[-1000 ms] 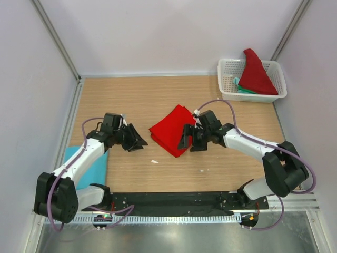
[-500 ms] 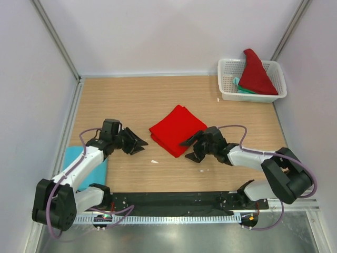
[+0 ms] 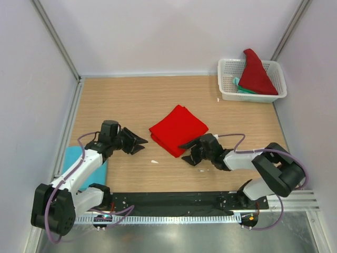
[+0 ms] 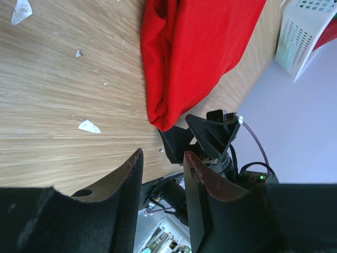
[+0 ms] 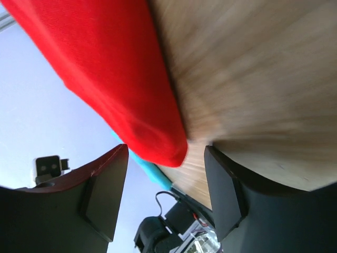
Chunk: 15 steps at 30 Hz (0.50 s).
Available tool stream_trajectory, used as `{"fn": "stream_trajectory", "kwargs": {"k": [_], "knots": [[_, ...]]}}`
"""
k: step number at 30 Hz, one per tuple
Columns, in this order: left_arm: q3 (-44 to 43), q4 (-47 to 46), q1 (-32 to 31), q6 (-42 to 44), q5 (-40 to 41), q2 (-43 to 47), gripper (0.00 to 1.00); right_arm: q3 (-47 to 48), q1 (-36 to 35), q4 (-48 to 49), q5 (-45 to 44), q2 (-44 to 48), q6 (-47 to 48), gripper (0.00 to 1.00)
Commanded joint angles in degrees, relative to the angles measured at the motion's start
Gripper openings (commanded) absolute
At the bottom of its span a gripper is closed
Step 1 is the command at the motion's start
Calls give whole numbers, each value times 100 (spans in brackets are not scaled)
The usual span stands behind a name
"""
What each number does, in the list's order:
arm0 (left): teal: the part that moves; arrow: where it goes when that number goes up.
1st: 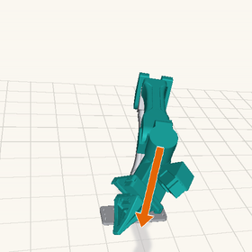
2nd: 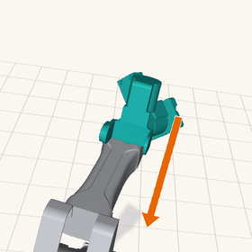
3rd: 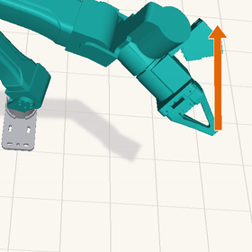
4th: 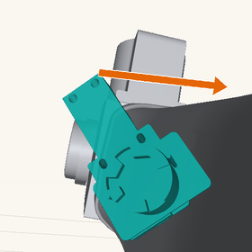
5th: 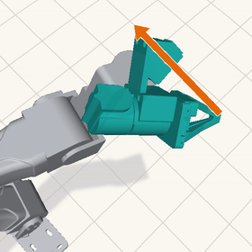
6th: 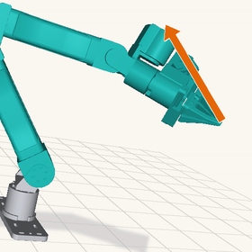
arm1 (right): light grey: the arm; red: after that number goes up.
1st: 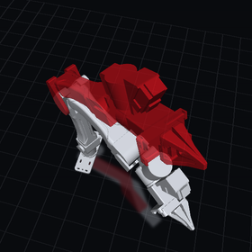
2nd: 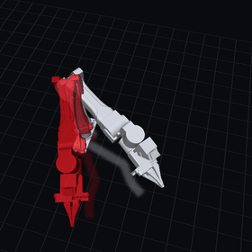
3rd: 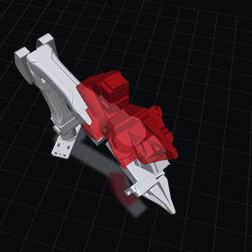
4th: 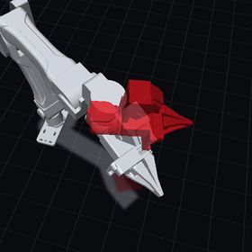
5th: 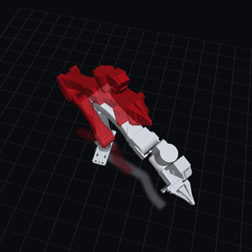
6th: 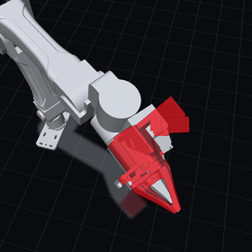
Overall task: Fold and stack the t-shirts
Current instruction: Neatly place the folded tshirt to the corner
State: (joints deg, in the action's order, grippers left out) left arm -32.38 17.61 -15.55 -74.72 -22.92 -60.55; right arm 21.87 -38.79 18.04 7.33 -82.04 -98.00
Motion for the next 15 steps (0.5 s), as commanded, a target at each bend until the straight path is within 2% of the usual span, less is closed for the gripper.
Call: {"fn": "stream_trajectory", "kwargs": {"k": [1, 3, 6, 8, 9, 10, 13, 14, 15], "knots": [[-111, -301, 26, -87, 7, -27, 38, -86, -41, 962, -461, -452, 192, 66], [-93, -319, 26, -113, -20, -27, 38, -60, -41, 1235, -382, -698, 202, 65], [-49, -346, 26, -157, -46, -9, 38, -165, -76, 1736, -233, -1068, -26, 53], [3, -372, 26, -175, -37, 0, 40, -130, -94, 1694, -232, -999, -70, 45], [30, -363, 26, -253, -20, -9, 42, -87, -112, 1528, -232, -946, -44, 41], [56, -476, 26, -297, -20, -44, 46, -34, -103, 1414, -215, -806, 8, 29], [214, -801, 26, -438, -64, -210, 53, 431, -112, 527, -101, -621, 359, 13], [241, -959, 26, -430, -38, -272, 64, 659, -112, 360, -48, -542, 430, 10], [232, -1004, 26, -421, -20, -351, 68, 748, -94, 123, -13, -506, 535, 7]]}}
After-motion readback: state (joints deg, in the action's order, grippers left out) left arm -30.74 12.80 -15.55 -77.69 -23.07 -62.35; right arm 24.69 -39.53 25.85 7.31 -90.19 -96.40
